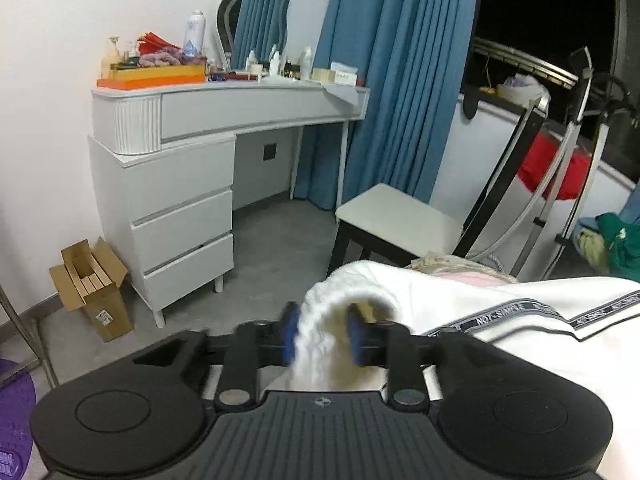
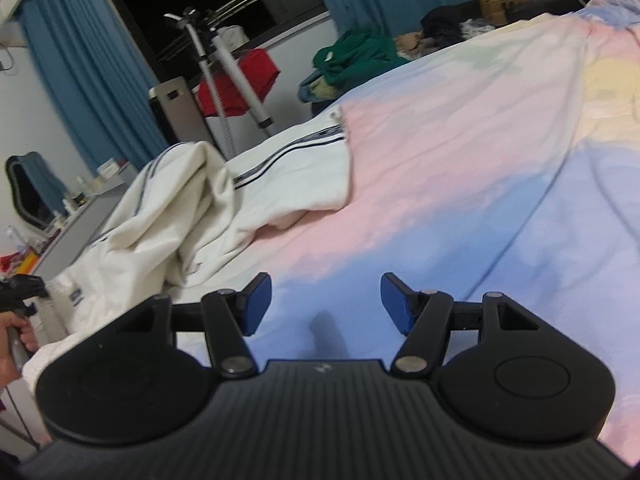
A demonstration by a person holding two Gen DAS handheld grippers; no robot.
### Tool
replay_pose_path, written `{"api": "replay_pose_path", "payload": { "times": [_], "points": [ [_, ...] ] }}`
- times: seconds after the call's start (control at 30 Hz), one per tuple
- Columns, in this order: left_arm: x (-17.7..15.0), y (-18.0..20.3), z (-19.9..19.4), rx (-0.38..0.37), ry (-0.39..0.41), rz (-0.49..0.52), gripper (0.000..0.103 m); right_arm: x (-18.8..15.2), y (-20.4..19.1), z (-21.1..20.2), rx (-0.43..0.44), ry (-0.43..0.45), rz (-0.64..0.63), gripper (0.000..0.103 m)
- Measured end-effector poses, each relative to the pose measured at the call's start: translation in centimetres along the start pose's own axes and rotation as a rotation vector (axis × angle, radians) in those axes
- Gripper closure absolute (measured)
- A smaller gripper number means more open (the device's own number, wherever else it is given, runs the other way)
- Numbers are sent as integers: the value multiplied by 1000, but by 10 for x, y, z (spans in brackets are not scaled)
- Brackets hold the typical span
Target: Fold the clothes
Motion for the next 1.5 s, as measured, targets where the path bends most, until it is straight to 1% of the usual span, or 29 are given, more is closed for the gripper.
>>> {"api": "replay_pose_path", "payload": {
  "times": [0.07,0.1,0.13,0.17,0.23,0.3,0.4,0.5,0.6,0.73,0.83,0.93,1.03,1.13,1.23,1.3,1.4,1.47,1.5],
  "points": [
    [-4,-9,-13,1,7,23,44,0,-5,-3,28,-2,-9,39],
    [-6,-11,-23,2,17,42,38,-1,-8,-5,39,2,-21,39],
    [-9,-13,-36,-2,26,56,29,-1,-11,-8,49,6,-34,39],
    [-12,-14,-53,-15,32,63,24,-1,-13,-11,62,10,-45,39],
    [-19,-15,-87,-42,44,76,21,0,-16,-19,92,16,-58,39],
    [-28,-15,-122,-74,55,89,20,2,-19,-27,113,27,-70,39],
    [-61,-3,-177,-161,42,106,19,6,-22,-40,137,50,-85,39],
    [-97,20,-226,-246,42,149,19,6,-23,-54,157,64,-96,39],
    [-131,54,-279,-294,41,229,19,4,-23,-68,170,71,-109,39],
    [-171,101,-351,-405,85,325,15,3,-20,-86,187,89,-112,39],
    [-196,129,-385,-396,110,372,13,4,-21,-93,181,107,-135,39],
    [-216,149,-401,-388,119,376,11,4,-21,-99,167,123,-162,39],
    [-230,158,-401,-410,91,357,9,3,-18,-100,170,122,-148,37],
    [-233,156,-383,-424,74,361,7,3,-13,-98,176,114,-116,35],
    [-236,154,-366,-439,58,365,7,0,-11,-90,197,87,-82,33],
    [-226,151,-351,-437,51,368,6,-2,-13,-87,205,76,-73,32],
    [-218,146,-348,-426,58,364,5,-5,-17,-84,221,72,-58,28],
    [-215,142,-352,-417,70,363,3,-7,-17,-81,241,67,-32,22],
    [-213,141,-353,-413,75,359,3,-7,-17,-78,259,57,-3,15]
  ]
}}
Point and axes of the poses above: each gripper's, at about its wrist camera, not at the fingertips, and z roughly the way its jaws point, y to its right, x to its top, the point moved 3 cm from there along z, roughly the way its jaws point, and after that the axes turned 2 degrees about z, right-handed, at the moved point
